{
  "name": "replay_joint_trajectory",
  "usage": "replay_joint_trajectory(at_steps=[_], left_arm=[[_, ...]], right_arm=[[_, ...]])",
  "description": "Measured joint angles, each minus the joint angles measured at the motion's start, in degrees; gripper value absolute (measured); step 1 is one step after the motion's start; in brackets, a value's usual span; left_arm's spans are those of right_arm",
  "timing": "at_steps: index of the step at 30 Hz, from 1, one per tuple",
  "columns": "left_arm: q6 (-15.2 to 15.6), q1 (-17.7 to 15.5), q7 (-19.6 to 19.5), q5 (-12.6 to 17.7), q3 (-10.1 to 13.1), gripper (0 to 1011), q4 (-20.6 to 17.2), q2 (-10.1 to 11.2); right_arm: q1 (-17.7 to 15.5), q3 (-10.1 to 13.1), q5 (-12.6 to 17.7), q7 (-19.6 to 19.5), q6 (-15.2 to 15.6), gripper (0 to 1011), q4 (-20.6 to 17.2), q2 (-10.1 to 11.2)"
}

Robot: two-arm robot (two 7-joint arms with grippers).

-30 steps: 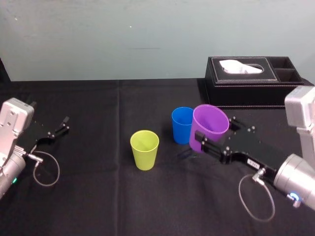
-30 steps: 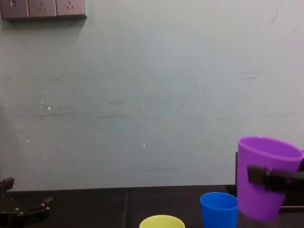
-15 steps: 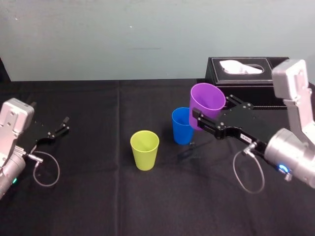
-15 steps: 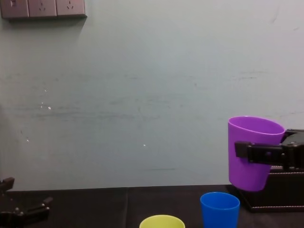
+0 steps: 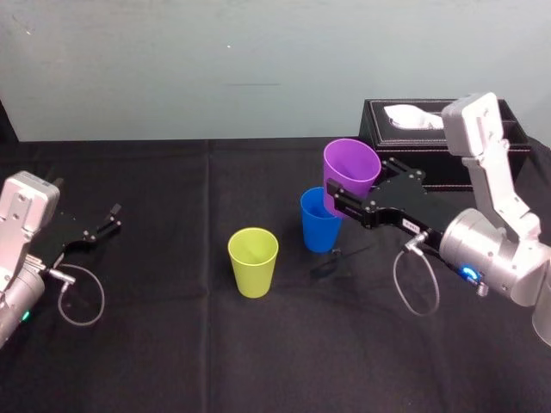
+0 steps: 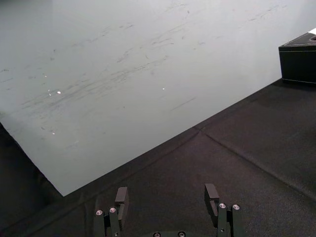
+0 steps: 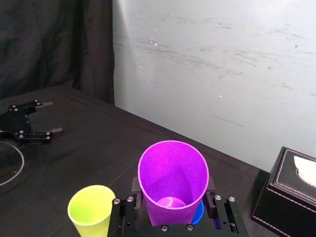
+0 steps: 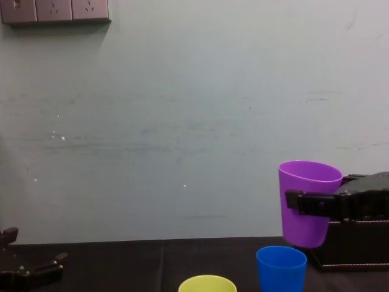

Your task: Stack the three plastic cups sequentially using one hand.

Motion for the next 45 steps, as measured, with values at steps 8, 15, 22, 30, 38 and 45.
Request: replay_joint_trajectory(at_steps=[8,15,22,30,38,45], left_arm=[[0.0,0.0,0.0,0.0,0.0,1010,0.0,0.0],[0.0,0.0,0.0,0.0,0.0,1010,0.0,0.0],[0.0,0.0,0.0,0.0,0.0,1010,0.0,0.0],[0.0,0.0,0.0,0.0,0.0,1010,0.0,0.0],[0.0,0.0,0.0,0.0,0.0,1010,0.0,0.0],[0.0,0.0,0.0,0.0,0.0,1010,0.0,0.0]], right_arm=[[2.55,-1.06,-1.46,0.11,0.6,724,3.01,-1.64],[4.06,-1.59,-2.37,0.3,0.63,724,5.4,-2.81],[5.28,-1.89,-2.96,0.58,0.71,724,7.72,-3.94],[6.2,-2.01,-3.5,0.72,0.7,724,9.22,-4.9],[6.76,-2.08,-3.97,0.7,0.67,724,10.55,-5.78],[7.29,-2.06,-4.23,0.83,0.21,724,12.13,-6.38]])
